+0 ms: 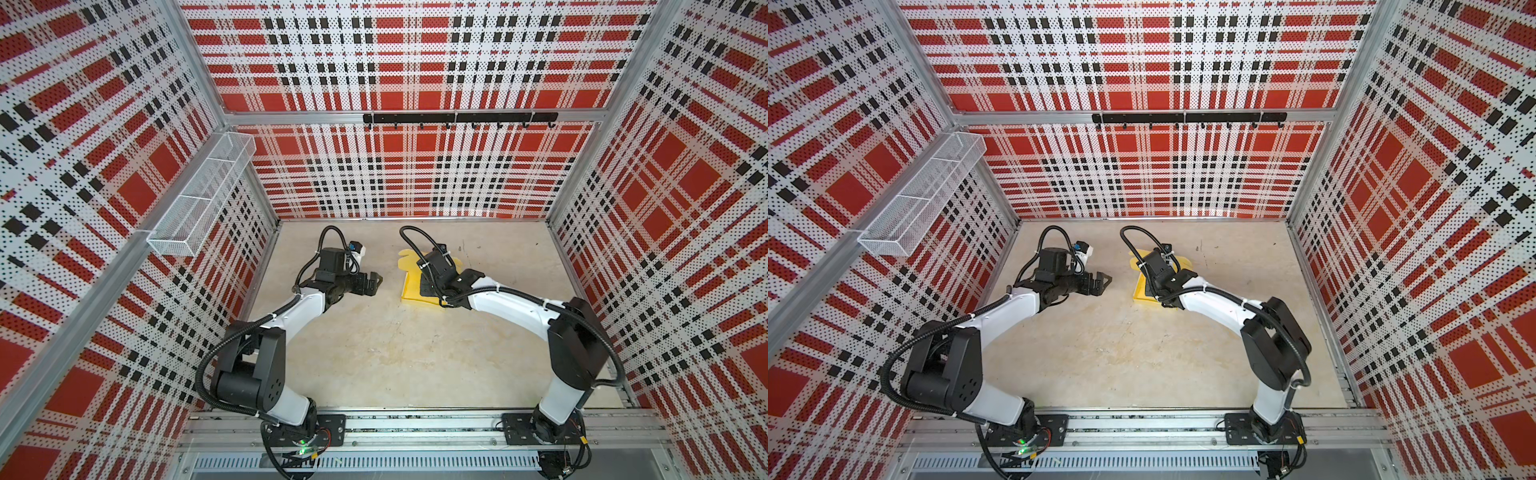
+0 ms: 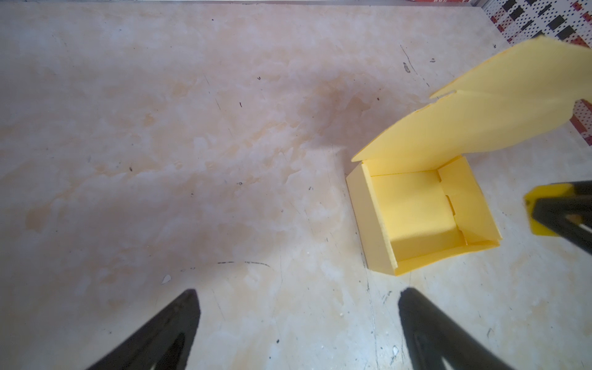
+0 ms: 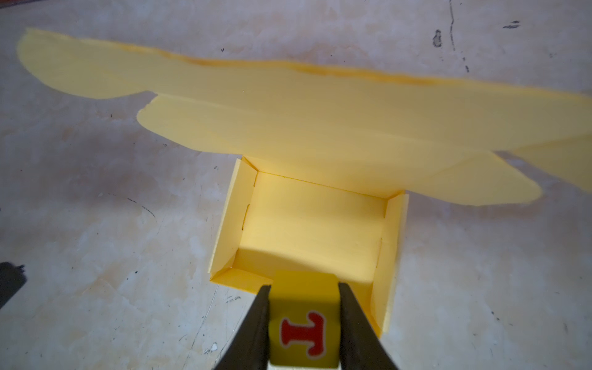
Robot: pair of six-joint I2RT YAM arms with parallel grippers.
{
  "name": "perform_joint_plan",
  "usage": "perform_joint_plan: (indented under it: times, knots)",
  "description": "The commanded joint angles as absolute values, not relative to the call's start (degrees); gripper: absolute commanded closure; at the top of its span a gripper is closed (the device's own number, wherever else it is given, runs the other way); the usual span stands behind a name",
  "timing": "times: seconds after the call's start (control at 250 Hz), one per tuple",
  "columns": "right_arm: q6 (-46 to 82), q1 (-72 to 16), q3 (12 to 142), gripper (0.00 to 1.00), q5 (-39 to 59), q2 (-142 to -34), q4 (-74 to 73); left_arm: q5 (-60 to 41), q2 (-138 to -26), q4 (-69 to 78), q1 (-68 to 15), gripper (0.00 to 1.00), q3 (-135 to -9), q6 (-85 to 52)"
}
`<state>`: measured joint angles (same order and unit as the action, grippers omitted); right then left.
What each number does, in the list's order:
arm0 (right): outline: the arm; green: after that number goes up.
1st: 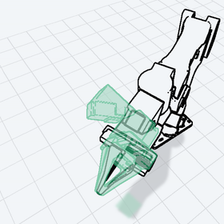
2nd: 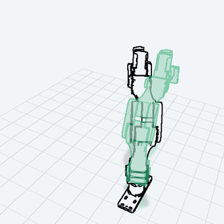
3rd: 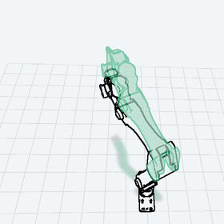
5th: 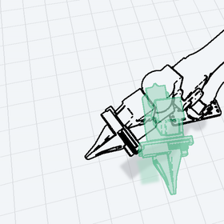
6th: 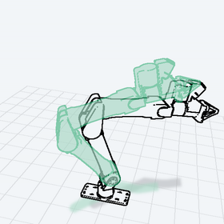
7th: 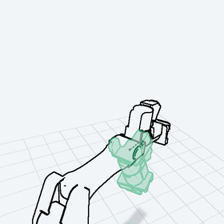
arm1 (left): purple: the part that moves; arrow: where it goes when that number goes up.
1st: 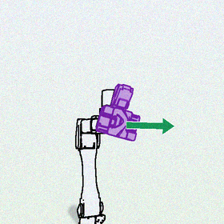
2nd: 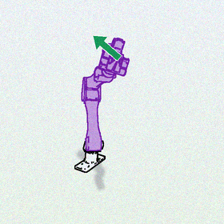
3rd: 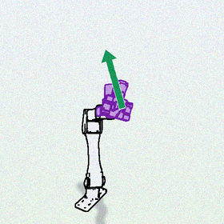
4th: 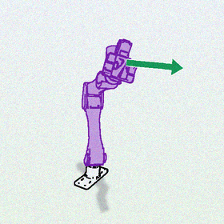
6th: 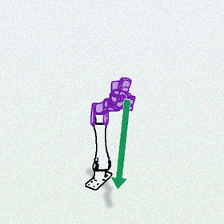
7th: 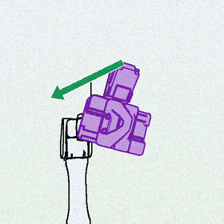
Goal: Fold the paper box
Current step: 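Carry the T block with the right gripper into the open yellow box, then open the right gripper to drop the T block and lift away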
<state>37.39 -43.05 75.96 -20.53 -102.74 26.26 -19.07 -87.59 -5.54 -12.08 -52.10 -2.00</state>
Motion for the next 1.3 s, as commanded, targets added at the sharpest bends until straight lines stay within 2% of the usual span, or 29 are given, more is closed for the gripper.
perform_joint_plan:
  times: [0.0, 0.496, 0.676, 0.836, 1.068, 1.296]
  knots:
    - [36.1, -42.3, 77.7, 0.75, -18.9, -105.6, 23.6, -19.2, -85.8, -4.6, -11.9, 0.00, -52.4, -1.3]
    - [37.6, -40.9, 78.5, 0.73, -15.7, -114.1, 19.5, -19.2, -85.9, -4.6, -11.8, 0.01, -52.3, -1.3]
    - [37.6, -40.9, 79.6, 0.64, -15.3, -114.7, 20.0, -19.2, -86.1, -4.6, -11.7, 0.01, -52.3, -1.3]
    - [37.5, -40.9, 79.6, 0.56, -15.7, -113.8, 20.3, -19.3, -86.3, -4.6, -11.7, 0.01, -52.4, -1.4]
    - [37.5, -40.8, 79.0, 0.54, -15.7, -111.3, 21.0, -19.6, -86.2, -4.6, -11.7, 0.01, -52.5, -1.4]
    - [37.7, -41.3, 74.3, 0.52, -16.9, -103.2, 21.7, -20.0, -86.3, -4.6, -11.9, 0.01, -52.8, -1.3]
